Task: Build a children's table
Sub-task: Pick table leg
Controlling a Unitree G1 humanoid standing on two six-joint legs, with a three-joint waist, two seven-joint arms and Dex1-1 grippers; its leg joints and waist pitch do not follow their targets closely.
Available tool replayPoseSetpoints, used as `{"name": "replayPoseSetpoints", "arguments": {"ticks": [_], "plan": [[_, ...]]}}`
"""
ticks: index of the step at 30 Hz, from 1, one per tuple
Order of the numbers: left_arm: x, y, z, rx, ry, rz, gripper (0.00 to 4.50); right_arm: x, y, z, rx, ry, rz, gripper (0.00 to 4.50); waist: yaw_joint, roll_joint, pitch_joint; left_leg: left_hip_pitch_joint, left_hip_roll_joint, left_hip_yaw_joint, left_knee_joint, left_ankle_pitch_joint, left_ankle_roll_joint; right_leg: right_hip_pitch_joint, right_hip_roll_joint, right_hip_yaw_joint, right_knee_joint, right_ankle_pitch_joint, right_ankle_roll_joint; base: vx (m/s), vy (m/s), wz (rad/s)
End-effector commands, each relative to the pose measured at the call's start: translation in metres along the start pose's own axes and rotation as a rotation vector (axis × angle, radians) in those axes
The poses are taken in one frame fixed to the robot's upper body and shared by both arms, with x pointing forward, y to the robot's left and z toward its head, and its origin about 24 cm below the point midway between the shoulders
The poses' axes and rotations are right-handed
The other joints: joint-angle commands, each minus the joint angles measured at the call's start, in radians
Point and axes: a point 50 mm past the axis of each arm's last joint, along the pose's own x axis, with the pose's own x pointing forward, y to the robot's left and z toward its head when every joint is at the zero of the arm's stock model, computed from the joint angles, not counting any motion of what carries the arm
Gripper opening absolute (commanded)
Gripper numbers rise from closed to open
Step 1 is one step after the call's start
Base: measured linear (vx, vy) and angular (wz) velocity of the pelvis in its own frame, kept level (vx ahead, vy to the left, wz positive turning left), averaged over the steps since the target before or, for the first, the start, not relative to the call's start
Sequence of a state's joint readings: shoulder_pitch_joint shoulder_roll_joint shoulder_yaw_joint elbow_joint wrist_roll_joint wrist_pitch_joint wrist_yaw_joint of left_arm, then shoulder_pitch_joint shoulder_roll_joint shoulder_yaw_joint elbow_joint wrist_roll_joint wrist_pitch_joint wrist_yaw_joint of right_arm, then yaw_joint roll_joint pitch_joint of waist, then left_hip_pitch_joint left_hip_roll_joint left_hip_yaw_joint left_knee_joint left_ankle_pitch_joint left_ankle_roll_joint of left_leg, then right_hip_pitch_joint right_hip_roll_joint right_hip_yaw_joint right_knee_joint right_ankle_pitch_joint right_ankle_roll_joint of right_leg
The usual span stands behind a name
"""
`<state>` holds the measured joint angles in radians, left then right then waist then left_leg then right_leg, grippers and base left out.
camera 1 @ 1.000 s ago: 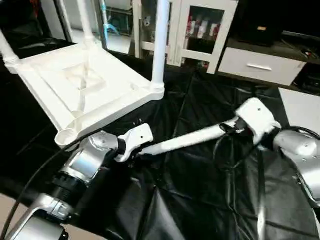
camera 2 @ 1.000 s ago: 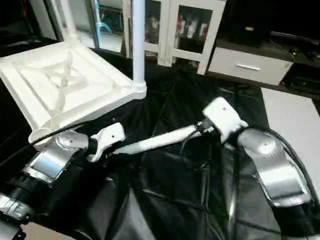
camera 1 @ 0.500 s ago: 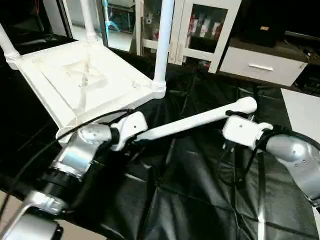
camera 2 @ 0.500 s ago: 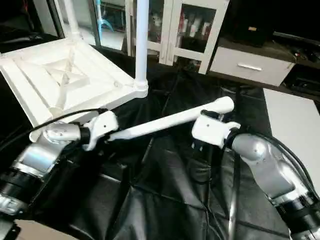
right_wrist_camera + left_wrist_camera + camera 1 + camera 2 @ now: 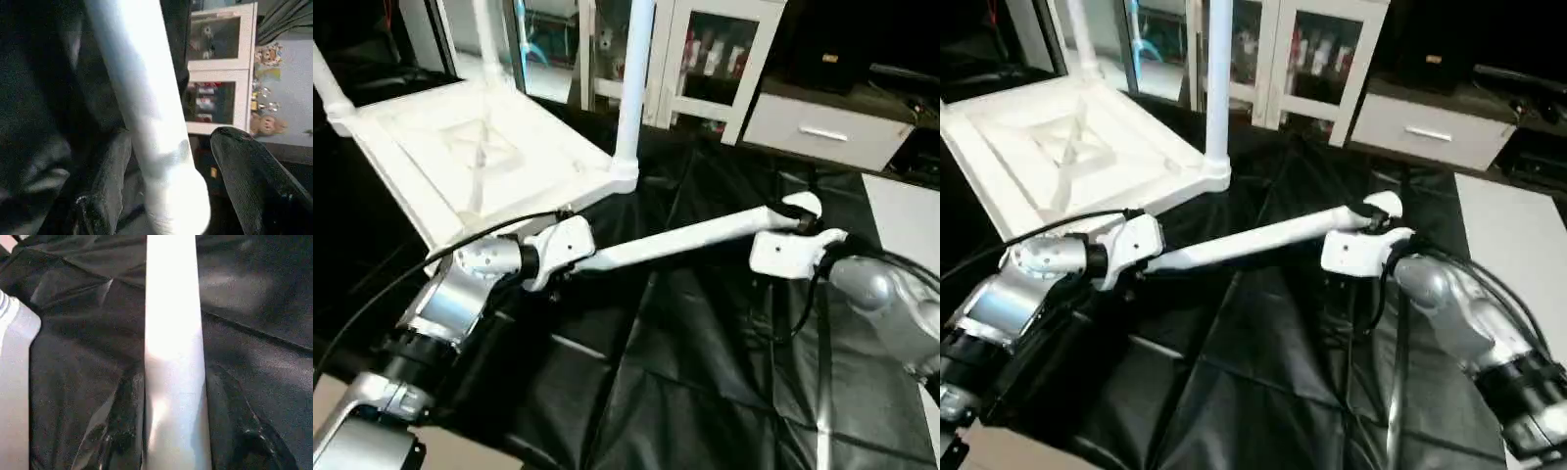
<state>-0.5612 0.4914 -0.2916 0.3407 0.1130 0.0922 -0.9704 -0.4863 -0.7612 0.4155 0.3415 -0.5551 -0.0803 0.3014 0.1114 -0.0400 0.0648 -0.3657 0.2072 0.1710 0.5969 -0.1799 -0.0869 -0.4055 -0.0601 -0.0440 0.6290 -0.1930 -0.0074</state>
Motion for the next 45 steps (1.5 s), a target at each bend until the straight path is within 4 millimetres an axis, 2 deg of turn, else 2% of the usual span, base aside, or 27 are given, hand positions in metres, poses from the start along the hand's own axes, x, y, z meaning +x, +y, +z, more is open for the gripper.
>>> {"name": "replayPoseSetpoints", "arguments": {"ticks": [1,4,5,7,8,10,11,12,13,21,32,35,36,37,38,41,42,45], "plan": [[-0.002,0.006,0.02,0.085,-0.036,-0.004,1.44,0.004,-0.002,-0.004,-0.05,0.015,-0.007,2.95,-0.002,-0.01,-0.072,0.009,0.013,0.004,-0.06,-0.135,0.014,0.056,-0.063,0.042,-0.061,-0.087,-0.194,0.0,0.0,0.0],[-0.004,0.005,0.02,0.113,-0.021,-0.015,1.44,0.006,-0.003,-0.005,-0.062,0.019,-0.006,2.95,-0.001,-0.01,-0.071,0.009,0.013,0.004,-0.06,-0.137,0.019,0.057,-0.063,0.043,-0.06,-0.091,-0.191,0.0,0.0,0.0],[-0.005,0.005,0.022,0.122,-0.024,-0.021,1.44,0.008,-0.004,-0.006,-0.068,0.021,-0.012,2.95,-0.003,-0.021,-0.071,0.007,0.013,0.006,-0.059,-0.136,0.022,0.057,-0.063,0.043,-0.062,-0.097,-0.187,0.0,0.0,0.0],[-0.006,0.004,0.024,0.127,-0.031,-0.023,1.44,0.01,-0.004,-0.007,-0.074,0.023,-0.015,2.95,-0.003,-0.015,-0.07,0.007,0.013,0.006,-0.059,-0.137,0.02,0.055,-0.063,0.043,-0.06,-0.117,-0.186,0.0,0.0,0.0],[-0.007,0.004,0.026,0.128,-0.035,-0.023,1.44,0.011,-0.004,-0.007,-0.074,0.023,-0.013,2.95,-0.003,-0.018,-0.07,0.008,0.015,0.006,-0.059,-0.139,0.018,0.054,-0.064,0.042,-0.06,-0.119,-0.185,0.0,0.0,0.0],[-0.008,0.004,0.027,0.132,-0.037,-0.024,1.44,0.012,-0.004,-0.007,-0.077,0.023,-0.007,2.95,-0.004,-0.015,-0.07,0.009,0.015,0.006,-0.059,-0.145,0.016,0.053,-0.062,0.042,-0.06,-0.119,-0.186,0.0,0.0,0.0],[-0.01,0.005,0.029,0.139,-0.035,-0.024,1.44,0.013,-0.002,-0.008,-0.071,0.021,0.004,2.76,-0.003,-0.026,-0.07,0.008,0.015,0.006,-0.059,-0.144,0.018,0.055,-0.063,0.042,-0.059,-0.121,-0.182,0.0,0.0,0.0],[-0.01,0.005,0.029,0.139,-0.035,-0.024,1.44,0.013,-0.002,-0.008,-0.071,0.021,0.004,2.76,-0.003,-0.023,-0.07,0.008,0.015,0.006,-0.059,-0.142,0.019,0.054,-0.064,0.042,-0.058,-0.122,-0.181,0.0,0.0,0.0],[-0.011,0.005,0.03,0.142,-0.036,-0.023,1.44,0.014,-0.002,-0.008,-0.067,0.018,0.007,2.55,-0.003,-0.021,-0.071,0.009,0.015,0.007,-0.058,-0.146,0.014,0.051,-0.062,0.042,-0.059,-0.119,-0.182,0.0,0.0,0.0],[-0.015,0.008,0.033,0.143,-0.034,-0.002,1.44,0.018,-0.005,-0.008,-0.049,0.006,0.005,1.98,-0.005,-0.025,-0.072,0.009,0.014,0.007,-0.058,-0.15,0.004,0.053,-0.06,0.042,-0.055,-0.091,-0.188,0.0,0.0,0.0],[-0.019,0.016,0.031,0.16,-0.01,0.036,1.43,0.02,-0.003,-0.007,-0.031,-0.019,0.031,1.89,-0.003,-0.03,-0.071,0.008,0.013,0.007,-0.057,-0.151,0.006,0.053,-0.06,0.042,-0.055,-0.098,-0.186,0.0,0.0,0.0],[-0.021,0.019,0.03,0.17,0.005,0.055,1.43,0.021,-0.003,-0.007,-0.028,-0.025,0.035,1.89,-0.003,-0.028,-0.071,0.008,0.014,0.006,-0.057,-0.148,0.004,0.054,-0.061,0.042,-0.054,-0.095,-0.186,0.0,0.0,0.0],[-0.024,0.022,0.028,0.17,0.014,0.068,1.43,0.021,-0.004,-0.007,-0.024,-0.028,0.032,1.89,-0.002,-0.022,-0.071,0.008,0.013,0.005,-0.057,-0.149,0.002,0.054,-0.061,0.042,-0.053,-0.092,-0.187,0.0,0.0,0.0],[-0.024,0.022,0.027,0.17,0.015,0.07,1.99,0.021,-0.004,-0.007,-0.024,-0.028,0.031,1.88,-0.004,-0.025,-0.072,0.007,0.012,0.006,-0.056,-0.15,0.001,0.053,-0.059,0.042,-0.054,-0.087,-0.188,0.0,0.0,0.0],[-0.027,0.03,0.028,0.147,-0.011,0.127,2.13,0.02,-0.004,-0.008,-0.021,-0.023,0.027,1.88,-0.003,-0.017,-0.073,0.009,0.013,0.005,-0.057,-0.151,-0.003,0.054,-0.059,0.042,-0.051,-0.078,-0.191,0.0,0.0,0.0],[-0.044,0.048,0.031,0.106,-0.065,0.254,2.35,0.017,0.0,-0.016,0.015,0.001,0.031,1.87,-0.004,-0.018,-0.075,0.01,0.01,0.005,-0.056,-0.154,-0.007,0.057,-0.057,0.041,-0.051,-0.045,-0.2,0.0,0.0,0.0],[-0.056,0.056,0.034,0.101,-0.107,0.302,2.35,0.014,0.003,-0.02,0.044,0.017,0.036,1.87,-0.004,-0.018,-0.074,0.01,0.011,0.005,-0.056,-0.154,-0.006,0.057,-0.057,0.042,-0.051,-0.045,-0.201,0.0,0.0,0.0],[-0.068,0.062,0.037,0.119,-0.157,0.342,2.71,0.011,0.008,-0.024,0.069,0.032,0.048,1.86,-0.003,-0.015,-0.075,0.01,0.012,0.005,-0.056,-0.155,-0.009,0.056,-0.057,0.042,-0.05,-0.038,-0.201,0.0,0.0,0.0]]}}
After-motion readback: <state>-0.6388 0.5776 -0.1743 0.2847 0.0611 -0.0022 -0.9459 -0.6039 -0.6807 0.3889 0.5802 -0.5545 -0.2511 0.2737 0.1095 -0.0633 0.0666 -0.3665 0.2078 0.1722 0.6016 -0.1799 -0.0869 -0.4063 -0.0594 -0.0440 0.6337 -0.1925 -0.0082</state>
